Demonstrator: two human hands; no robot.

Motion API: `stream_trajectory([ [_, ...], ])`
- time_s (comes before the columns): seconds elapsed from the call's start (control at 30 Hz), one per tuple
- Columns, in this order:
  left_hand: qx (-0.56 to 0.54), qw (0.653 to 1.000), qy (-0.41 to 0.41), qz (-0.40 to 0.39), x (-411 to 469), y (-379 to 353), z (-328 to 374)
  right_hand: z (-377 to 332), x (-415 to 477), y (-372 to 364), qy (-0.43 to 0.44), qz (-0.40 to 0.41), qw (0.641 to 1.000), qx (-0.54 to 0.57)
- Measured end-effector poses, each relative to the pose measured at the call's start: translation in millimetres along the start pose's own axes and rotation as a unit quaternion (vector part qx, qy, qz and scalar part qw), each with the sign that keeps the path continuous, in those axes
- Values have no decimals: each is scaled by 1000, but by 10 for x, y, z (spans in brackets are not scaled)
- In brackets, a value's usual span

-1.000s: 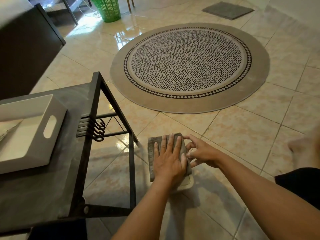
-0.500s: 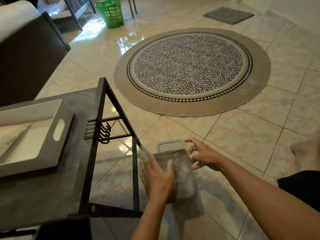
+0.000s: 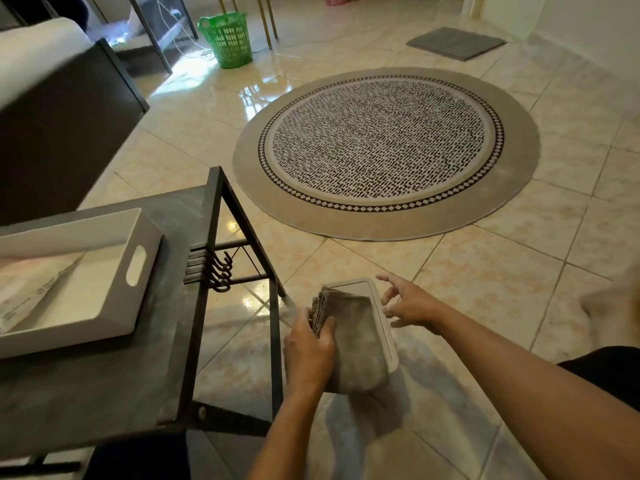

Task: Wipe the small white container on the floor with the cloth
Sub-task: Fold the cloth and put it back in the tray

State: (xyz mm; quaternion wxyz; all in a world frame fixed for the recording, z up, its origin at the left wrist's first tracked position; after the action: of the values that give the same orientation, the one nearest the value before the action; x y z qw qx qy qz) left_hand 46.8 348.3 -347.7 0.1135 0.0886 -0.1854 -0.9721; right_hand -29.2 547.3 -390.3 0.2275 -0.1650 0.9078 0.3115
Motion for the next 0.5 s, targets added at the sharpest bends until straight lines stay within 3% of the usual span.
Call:
stream_trajectory([
  [0.07, 0, 999, -33, -9, -35, 30, 160, -112, -79, 56, 18, 60, 997, -50],
  [0.17, -19, 997, -73, -29, -103, 96, 465, -382, -244, 135, 49, 98, 994, -8],
  [0.33, -84, 985, -145, -30, -211, 425, 1070, -929, -638, 170, 78, -11, 987, 140],
  [0.5, -125, 977, -172, -1, -354, 1078, 1547, -1602, -1153, 219, 178, -121, 950, 227],
])
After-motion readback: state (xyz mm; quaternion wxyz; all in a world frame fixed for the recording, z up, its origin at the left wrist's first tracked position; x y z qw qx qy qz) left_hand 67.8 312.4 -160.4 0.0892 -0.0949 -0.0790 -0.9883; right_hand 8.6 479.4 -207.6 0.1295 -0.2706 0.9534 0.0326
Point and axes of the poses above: each hand's wrist, its own x-axis towards the middle knuckle, its own y-axis out of the back of the hand, z = x × y, the point moved 4 cm from there along x, towards the middle knuckle, and after that the axes turned 12 degrees about -x, right-handed, at the moved point
